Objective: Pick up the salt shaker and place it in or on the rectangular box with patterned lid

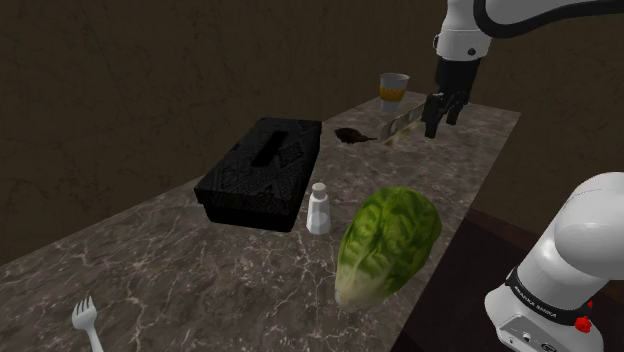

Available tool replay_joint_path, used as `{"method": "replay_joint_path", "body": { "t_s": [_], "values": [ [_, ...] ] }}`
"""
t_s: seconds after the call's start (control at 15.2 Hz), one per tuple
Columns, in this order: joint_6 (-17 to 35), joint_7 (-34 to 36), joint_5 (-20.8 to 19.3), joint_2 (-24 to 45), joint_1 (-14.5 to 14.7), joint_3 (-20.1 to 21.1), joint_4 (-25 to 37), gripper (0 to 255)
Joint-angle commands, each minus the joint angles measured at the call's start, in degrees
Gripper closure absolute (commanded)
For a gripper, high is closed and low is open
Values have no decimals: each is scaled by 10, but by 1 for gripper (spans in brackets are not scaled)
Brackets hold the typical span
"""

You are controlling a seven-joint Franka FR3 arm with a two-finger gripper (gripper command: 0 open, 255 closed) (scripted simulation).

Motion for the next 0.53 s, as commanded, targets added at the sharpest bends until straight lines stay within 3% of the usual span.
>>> {"method": "replay_joint_path", "body": {
  "t_s": [0.0,0.46],
  "values": [
    [0,0,0,0,0,0,0,0],
    [82,49,71,16,51,58,-25,0]
  ]
}}
